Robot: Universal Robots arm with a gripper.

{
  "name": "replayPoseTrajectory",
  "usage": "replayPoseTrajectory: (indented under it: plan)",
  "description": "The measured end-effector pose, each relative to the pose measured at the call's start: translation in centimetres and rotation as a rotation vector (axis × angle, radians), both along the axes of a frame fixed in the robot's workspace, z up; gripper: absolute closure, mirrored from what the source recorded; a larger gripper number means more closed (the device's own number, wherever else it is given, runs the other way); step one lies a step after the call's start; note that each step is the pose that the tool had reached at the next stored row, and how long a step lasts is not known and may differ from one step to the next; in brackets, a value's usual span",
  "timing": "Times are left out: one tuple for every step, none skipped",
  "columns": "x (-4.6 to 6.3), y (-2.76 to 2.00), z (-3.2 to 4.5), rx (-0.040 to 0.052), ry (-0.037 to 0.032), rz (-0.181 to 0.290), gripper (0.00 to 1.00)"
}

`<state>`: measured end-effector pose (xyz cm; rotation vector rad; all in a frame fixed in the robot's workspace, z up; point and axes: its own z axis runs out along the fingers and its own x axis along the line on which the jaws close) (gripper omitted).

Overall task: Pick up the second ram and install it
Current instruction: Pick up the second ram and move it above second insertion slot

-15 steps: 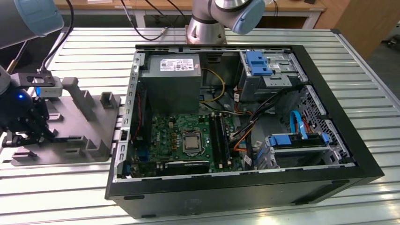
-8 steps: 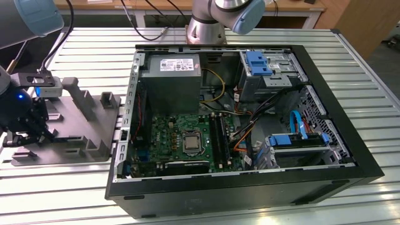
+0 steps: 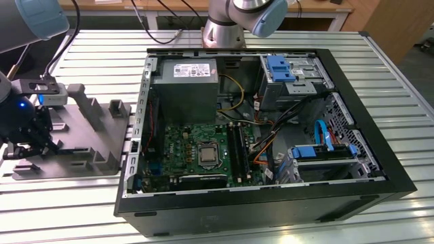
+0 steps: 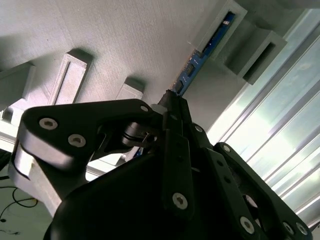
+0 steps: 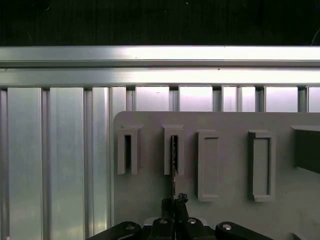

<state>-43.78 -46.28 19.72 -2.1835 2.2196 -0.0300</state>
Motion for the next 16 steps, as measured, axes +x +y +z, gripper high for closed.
replayPoseTrajectory:
  plan:
    - [0.0, 0.0, 0.04, 0.0, 0.0, 0.0, 0.87]
    - [-0.01, -0.01, 0.12, -0.0001, 0.0001, 0.0, 0.87]
    - [0.0, 0.0, 0.21, -0.0002, 0.0002, 0.0, 0.87]
    - [0.0, 0.0, 0.3, -0.0001, 0.0, 0.0, 0.87]
    - [0.0, 0.0, 0.35, 0.0, -0.0001, 0.0, 0.87]
    - [0.0, 0.0, 0.36, 0.0001, -0.0002, 0.0, 0.87]
    - [0.0, 0.0, 0.38, 0.0001, -0.0003, 0.0, 0.87]
    - [0.0, 0.0, 0.41, 0.0, 0.0001, 0.0, 0.87]
    - [0.0, 0.0, 0.42, 0.0, 0.0, 0.0, 0.87]
    - [0.0, 0.0, 0.43, 0.0, 0.0, 0.0, 0.87]
    - [0.0, 0.0, 0.45, 0.0, 0.0, 0.0, 0.87]
    - [0.0, 0.0, 0.45, 0.0, 0.0, 0.0, 0.87]
    - [0.0, 0.0, 0.46, 0.0, 0.0, 0.0, 0.87]
    - [0.0, 0.0, 0.47, 0.0, 0.0, 0.0, 0.87]
    - [0.0, 0.0, 0.48, -0.0001, 0.0001, 0.0, 0.87]
    - [0.0, 0.0, 0.48, 0.0, 0.0, 0.0, 0.87]
